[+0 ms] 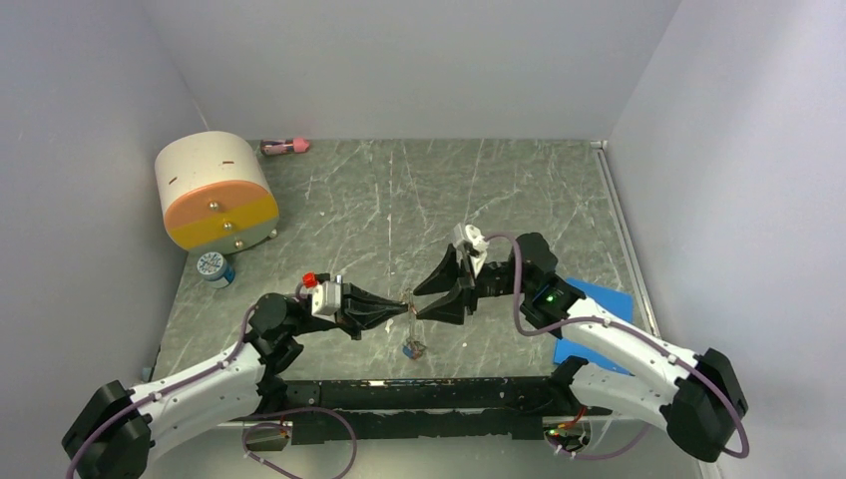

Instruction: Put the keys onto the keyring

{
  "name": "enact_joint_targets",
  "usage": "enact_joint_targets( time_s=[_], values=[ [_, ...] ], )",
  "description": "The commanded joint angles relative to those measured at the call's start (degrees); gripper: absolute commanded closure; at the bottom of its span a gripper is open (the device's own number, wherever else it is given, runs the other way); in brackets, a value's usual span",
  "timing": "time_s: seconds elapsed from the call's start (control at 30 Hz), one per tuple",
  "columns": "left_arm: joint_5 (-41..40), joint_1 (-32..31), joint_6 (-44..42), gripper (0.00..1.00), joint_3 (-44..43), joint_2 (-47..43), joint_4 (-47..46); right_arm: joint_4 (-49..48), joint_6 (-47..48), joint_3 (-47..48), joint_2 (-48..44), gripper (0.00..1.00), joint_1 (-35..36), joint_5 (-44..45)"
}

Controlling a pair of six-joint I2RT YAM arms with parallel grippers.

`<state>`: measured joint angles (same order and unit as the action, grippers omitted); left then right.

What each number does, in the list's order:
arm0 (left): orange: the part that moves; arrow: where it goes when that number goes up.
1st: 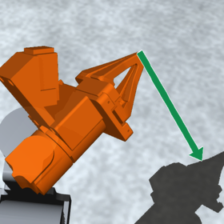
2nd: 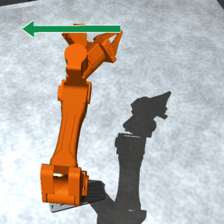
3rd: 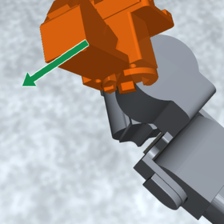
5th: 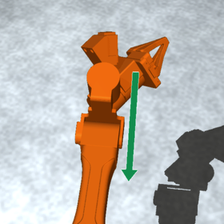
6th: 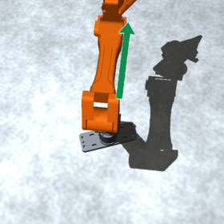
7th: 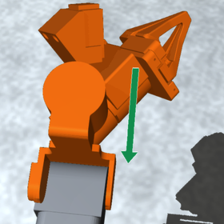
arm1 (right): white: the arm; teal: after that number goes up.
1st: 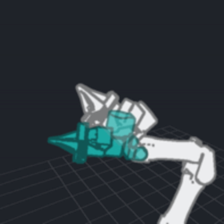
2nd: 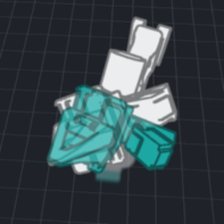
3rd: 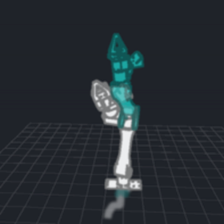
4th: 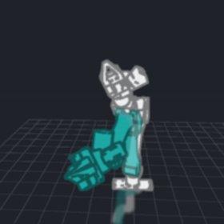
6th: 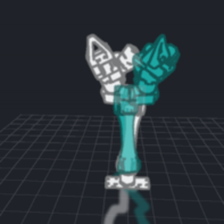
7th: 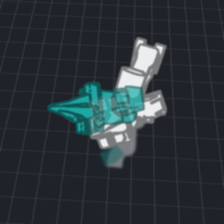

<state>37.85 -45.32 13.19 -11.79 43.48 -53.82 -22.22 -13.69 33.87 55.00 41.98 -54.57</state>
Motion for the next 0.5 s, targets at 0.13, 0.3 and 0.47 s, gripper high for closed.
enact_joint_targets(
  time_s=[0.13,0.3,0.47],
  values=[
    [1.37,0.23,1.46,0.98,-0.95,-0.03,-5.85,-0.56,1.70,2.36,4.31,0.63,2.67,0.83],
    [1.26,0.23,1.58,0.97,-1.17,-0.42,-5.42,0.50,2.62,1.51,4.03,0.87,2.80,2.75],
    [1.30,0.23,1.91,0.97,-1.14,-0.07,-6.67,1.79,3.77,1.57,5.10,1.00,3.32,3.60]
  ],
)
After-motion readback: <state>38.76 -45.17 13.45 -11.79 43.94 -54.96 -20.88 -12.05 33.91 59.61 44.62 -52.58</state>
